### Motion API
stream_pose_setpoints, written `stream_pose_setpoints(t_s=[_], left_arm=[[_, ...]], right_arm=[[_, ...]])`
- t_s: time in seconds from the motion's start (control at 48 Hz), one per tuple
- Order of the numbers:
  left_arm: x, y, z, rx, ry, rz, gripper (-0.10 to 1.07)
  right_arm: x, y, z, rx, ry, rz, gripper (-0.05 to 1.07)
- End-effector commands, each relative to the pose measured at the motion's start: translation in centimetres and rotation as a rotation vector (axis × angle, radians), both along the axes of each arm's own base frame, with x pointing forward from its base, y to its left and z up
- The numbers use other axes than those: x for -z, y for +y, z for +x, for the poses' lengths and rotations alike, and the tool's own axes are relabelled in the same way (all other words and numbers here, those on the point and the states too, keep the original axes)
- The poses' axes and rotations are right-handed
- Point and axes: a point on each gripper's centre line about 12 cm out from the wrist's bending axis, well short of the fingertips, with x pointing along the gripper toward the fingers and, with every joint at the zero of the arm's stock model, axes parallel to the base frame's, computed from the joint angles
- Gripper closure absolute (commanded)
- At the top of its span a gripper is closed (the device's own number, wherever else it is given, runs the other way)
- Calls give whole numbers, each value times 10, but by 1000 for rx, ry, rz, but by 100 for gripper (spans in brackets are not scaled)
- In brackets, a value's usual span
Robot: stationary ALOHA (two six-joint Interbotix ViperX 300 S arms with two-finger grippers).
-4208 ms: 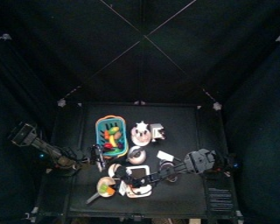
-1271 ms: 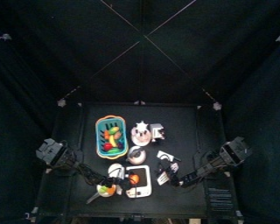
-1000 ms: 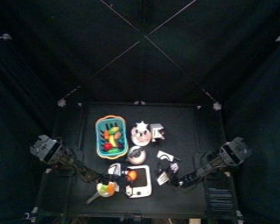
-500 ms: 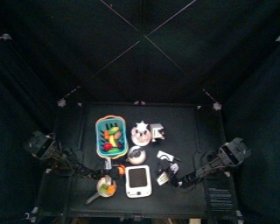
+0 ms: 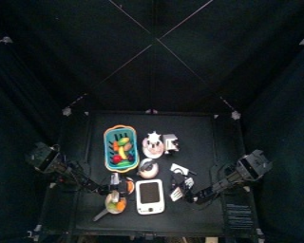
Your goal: Grab orange and place onto plate
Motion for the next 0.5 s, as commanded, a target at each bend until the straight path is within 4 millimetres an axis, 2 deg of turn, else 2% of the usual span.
stream_pose_setpoints(t_s=[0.0,0.292,0.479], left_arm=[[-6,0,4,-7,-19,-7,-3],[-9,-1,7,-8,-31,-7,-3],[-25,-5,16,6,-90,-6,-3]], right_arm=[[-10,2,4,0,-28,15,13],[-9,2,4,-1,-26,14,13],[-10,2,4,0,-27,14,13]])
